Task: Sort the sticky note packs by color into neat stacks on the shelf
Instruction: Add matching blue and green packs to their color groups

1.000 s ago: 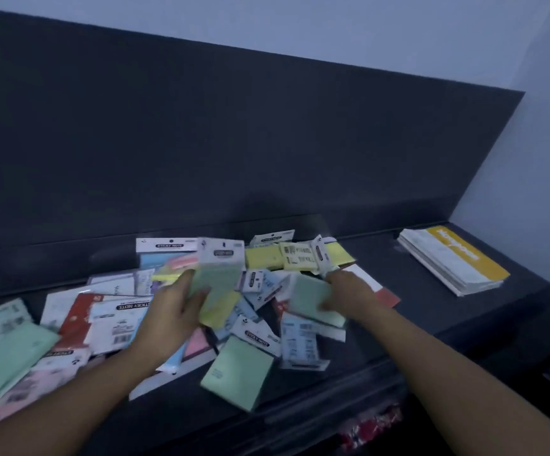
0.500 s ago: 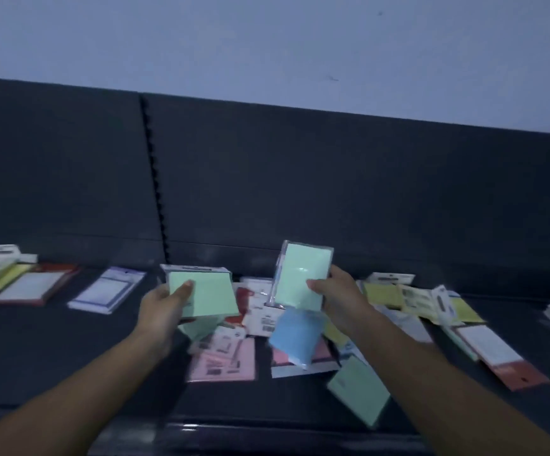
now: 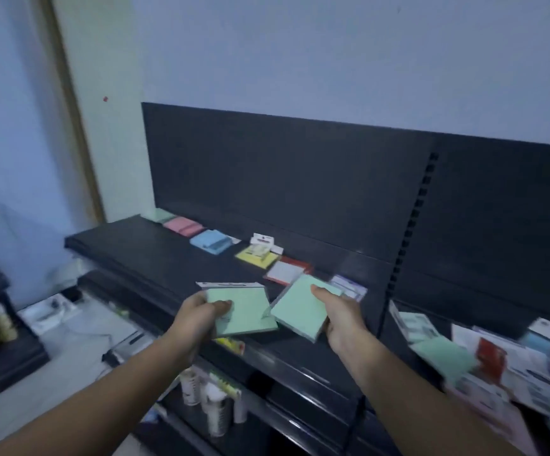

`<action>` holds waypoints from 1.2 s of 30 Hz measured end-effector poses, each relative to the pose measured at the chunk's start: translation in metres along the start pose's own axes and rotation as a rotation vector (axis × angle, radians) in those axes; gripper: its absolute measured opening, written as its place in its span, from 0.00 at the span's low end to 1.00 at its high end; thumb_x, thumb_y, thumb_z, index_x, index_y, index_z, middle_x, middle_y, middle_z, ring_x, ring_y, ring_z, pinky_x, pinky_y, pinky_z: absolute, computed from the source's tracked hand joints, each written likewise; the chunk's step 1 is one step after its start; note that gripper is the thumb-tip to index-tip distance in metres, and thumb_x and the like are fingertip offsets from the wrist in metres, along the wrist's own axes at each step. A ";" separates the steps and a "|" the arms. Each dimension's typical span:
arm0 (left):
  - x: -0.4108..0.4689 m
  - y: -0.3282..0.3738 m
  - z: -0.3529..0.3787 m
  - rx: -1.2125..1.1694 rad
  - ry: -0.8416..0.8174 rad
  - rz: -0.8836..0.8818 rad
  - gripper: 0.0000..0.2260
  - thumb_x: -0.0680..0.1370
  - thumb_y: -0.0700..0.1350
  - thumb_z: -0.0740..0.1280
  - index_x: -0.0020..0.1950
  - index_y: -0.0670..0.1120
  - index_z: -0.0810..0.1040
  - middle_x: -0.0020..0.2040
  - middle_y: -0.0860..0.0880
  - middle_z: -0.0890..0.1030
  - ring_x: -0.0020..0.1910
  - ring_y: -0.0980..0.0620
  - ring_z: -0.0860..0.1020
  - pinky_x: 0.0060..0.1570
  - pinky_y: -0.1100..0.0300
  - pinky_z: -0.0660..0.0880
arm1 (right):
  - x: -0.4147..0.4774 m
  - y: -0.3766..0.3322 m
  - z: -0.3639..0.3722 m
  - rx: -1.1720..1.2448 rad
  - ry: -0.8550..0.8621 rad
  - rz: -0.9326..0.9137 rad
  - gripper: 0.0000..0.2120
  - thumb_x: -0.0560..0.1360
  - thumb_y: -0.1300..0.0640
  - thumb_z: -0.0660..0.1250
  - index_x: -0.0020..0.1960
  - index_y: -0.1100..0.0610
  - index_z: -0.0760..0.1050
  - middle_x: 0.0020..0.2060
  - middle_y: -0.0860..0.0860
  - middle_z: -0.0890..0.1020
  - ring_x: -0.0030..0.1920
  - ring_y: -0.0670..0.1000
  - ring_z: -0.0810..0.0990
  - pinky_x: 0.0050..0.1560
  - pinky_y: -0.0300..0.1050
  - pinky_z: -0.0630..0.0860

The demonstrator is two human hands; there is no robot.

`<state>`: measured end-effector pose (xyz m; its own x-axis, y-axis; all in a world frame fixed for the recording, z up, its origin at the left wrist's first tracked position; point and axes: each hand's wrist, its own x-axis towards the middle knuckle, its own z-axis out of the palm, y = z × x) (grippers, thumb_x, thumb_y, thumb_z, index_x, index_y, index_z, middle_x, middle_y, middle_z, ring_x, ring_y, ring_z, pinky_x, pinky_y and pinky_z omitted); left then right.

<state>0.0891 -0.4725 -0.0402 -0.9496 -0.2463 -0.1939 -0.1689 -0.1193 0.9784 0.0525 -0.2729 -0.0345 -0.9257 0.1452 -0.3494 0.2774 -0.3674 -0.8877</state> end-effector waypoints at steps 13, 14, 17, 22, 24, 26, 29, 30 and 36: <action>0.107 0.005 -0.150 -0.082 0.213 -0.060 0.04 0.77 0.34 0.63 0.50 0.39 0.76 0.39 0.44 0.80 0.34 0.49 0.78 0.26 0.64 0.76 | 0.063 0.071 0.186 0.056 -0.191 0.118 0.08 0.75 0.69 0.64 0.54 0.64 0.74 0.42 0.58 0.81 0.41 0.53 0.80 0.36 0.43 0.77; 0.121 0.008 -0.156 -0.084 0.222 -0.058 0.04 0.77 0.34 0.63 0.49 0.39 0.76 0.39 0.44 0.80 0.33 0.49 0.79 0.25 0.65 0.76 | 0.076 0.072 0.200 0.058 -0.191 0.133 0.06 0.76 0.68 0.63 0.53 0.64 0.75 0.42 0.58 0.80 0.41 0.53 0.79 0.36 0.44 0.77; 0.167 0.025 -0.172 -0.105 0.259 -0.048 0.05 0.77 0.33 0.62 0.48 0.39 0.77 0.39 0.44 0.81 0.30 0.51 0.80 0.25 0.65 0.76 | 0.116 0.073 0.240 0.100 -0.191 0.194 0.05 0.78 0.65 0.61 0.50 0.64 0.75 0.41 0.58 0.80 0.40 0.54 0.79 0.31 0.44 0.80; 0.243 0.065 -0.196 -0.070 0.268 -0.012 0.05 0.78 0.35 0.62 0.52 0.40 0.76 0.41 0.44 0.81 0.36 0.48 0.79 0.28 0.62 0.78 | 0.173 0.066 0.300 0.115 -0.169 0.251 0.04 0.78 0.65 0.59 0.49 0.62 0.73 0.38 0.57 0.77 0.35 0.53 0.75 0.32 0.43 0.71; 0.272 0.076 -0.207 -0.086 0.275 0.004 0.05 0.78 0.36 0.61 0.49 0.42 0.75 0.42 0.44 0.80 0.38 0.48 0.79 0.35 0.57 0.78 | 0.193 0.063 0.324 0.111 -0.183 0.237 0.05 0.78 0.67 0.58 0.47 0.61 0.73 0.37 0.56 0.77 0.35 0.52 0.75 0.31 0.41 0.71; 0.295 0.082 -0.215 -0.124 0.277 -0.008 0.06 0.79 0.37 0.59 0.46 0.44 0.74 0.42 0.44 0.79 0.39 0.48 0.77 0.39 0.54 0.76 | 0.207 0.064 0.343 0.102 -0.200 0.224 0.08 0.78 0.69 0.57 0.46 0.61 0.73 0.37 0.56 0.77 0.36 0.52 0.75 0.29 0.40 0.73; 0.330 0.083 -0.231 -0.144 0.270 -0.042 0.08 0.79 0.38 0.58 0.43 0.44 0.73 0.39 0.44 0.78 0.37 0.49 0.77 0.36 0.56 0.75 | 0.225 0.073 0.369 0.071 -0.248 0.190 0.11 0.77 0.71 0.55 0.48 0.62 0.74 0.40 0.57 0.78 0.38 0.53 0.76 0.35 0.42 0.73; 0.343 0.083 -0.236 -0.135 0.264 -0.056 0.07 0.79 0.38 0.58 0.44 0.44 0.73 0.39 0.44 0.79 0.37 0.49 0.77 0.34 0.56 0.76 | 0.231 0.077 0.377 0.047 -0.253 0.174 0.11 0.77 0.71 0.55 0.52 0.62 0.74 0.44 0.58 0.79 0.40 0.53 0.77 0.36 0.43 0.73; 0.429 0.084 -0.259 -0.166 0.218 -0.077 0.07 0.80 0.40 0.58 0.46 0.41 0.73 0.37 0.43 0.77 0.33 0.47 0.75 0.19 0.65 0.72 | 0.272 0.092 0.428 -0.076 -0.199 0.003 0.19 0.75 0.74 0.55 0.61 0.58 0.70 0.50 0.52 0.77 0.48 0.51 0.76 0.42 0.42 0.74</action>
<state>-0.2641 -0.8374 -0.0597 -0.8533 -0.4297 -0.2953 -0.1750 -0.2973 0.9386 -0.2837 -0.6604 -0.0831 -0.9554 -0.0429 -0.2922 0.2915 -0.2964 -0.9095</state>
